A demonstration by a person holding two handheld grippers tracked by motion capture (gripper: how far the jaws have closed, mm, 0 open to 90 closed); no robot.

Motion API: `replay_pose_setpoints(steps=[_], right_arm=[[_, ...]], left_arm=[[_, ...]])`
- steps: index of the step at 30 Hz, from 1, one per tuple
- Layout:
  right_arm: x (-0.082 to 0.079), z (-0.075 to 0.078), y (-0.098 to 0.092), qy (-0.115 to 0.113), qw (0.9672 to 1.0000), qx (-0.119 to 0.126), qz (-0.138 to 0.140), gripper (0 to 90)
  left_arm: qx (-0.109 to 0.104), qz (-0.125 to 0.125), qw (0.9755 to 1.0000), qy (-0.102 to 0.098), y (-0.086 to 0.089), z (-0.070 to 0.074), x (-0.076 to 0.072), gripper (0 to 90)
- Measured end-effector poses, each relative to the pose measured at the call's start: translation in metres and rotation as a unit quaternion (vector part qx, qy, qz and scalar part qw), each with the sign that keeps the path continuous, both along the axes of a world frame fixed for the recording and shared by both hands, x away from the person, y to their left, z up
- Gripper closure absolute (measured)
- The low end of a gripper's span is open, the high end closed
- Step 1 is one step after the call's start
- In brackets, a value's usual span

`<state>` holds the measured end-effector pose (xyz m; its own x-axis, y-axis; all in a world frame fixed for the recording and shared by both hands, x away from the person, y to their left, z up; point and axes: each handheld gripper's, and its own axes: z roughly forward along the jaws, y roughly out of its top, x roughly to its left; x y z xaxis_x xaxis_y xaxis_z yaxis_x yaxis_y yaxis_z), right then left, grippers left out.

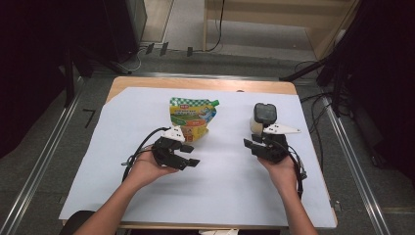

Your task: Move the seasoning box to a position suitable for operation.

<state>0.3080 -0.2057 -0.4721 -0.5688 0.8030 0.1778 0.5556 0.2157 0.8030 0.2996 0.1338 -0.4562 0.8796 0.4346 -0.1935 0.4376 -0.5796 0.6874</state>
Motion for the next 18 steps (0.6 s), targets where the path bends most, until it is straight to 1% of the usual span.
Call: replay_pose_setpoints(steps=[1,3,6,7,8,11,13,15,16,18], right_arm=[[-0.001,0.0002,-0.0007,0.003,1.0,0.003,0.001,58.2],[-0.0016,0.0009,-0.0018,0.001,1.0,0.005,0.001,58.1],[-0.0015,0.0017,-0.0013,-0.004,1.0,0.001,-0.001,59.3],[-0.0021,0.0016,0.0007,-0.004,1.0,-0.008,0.003,59.5],[-0.0021,0.0016,0.0007,-0.004,1.0,-0.008,0.003,59.5],[-0.0026,0.0005,0.0052,-0.002,0.9998,-0.009,0.015,59.2],[-0.0026,0.0003,0.0058,-0.002,0.9998,-0.008,0.017,58.9],[-0.0022,0.0004,0.0058,0.0,0.9998,-0.007,0.02,58.1],[-0.0021,0.0007,0.0054,-0.001,0.9997,-0.007,0.021,57.7],[-0.0023,0.0013,0.0049,-0.004,0.9997,-0.007,0.022,56.5]], left_arm=[[-0.001,-0.001,1.0,-0.001,-0.0003,-0.0002,-0.0005,42.6],[0.002,-0.005,1.0,-0.001,-0.0003,0.0001,-0.001,42.5],[0.004,-0.006,1.0,0.001,0.0004,0.0004,-0.0012,42.5],[0.002,-0.007,1.0,0.0,0.0018,0.0014,-0.0014,42.6],[0.002,-0.007,1.0,0.0,0.0018,0.0014,-0.0014,42.7],[-0.005,-0.004,1.0,0.003,0.0048,0.0025,-0.0011,42.7],[-0.003,-0.003,1.0,0.003,0.0055,0.0026,-0.0007,42.7],[-0.006,-0.001,1.0,0.007,0.007,0.0025,0.0005,43.1],[-0.009,0.001,0.9999,0.009,0.0073,0.0026,0.0006,43.4],[-0.01,-0.001,0.9999,0.009,0.0078,0.0036,0.0001,44.1]])
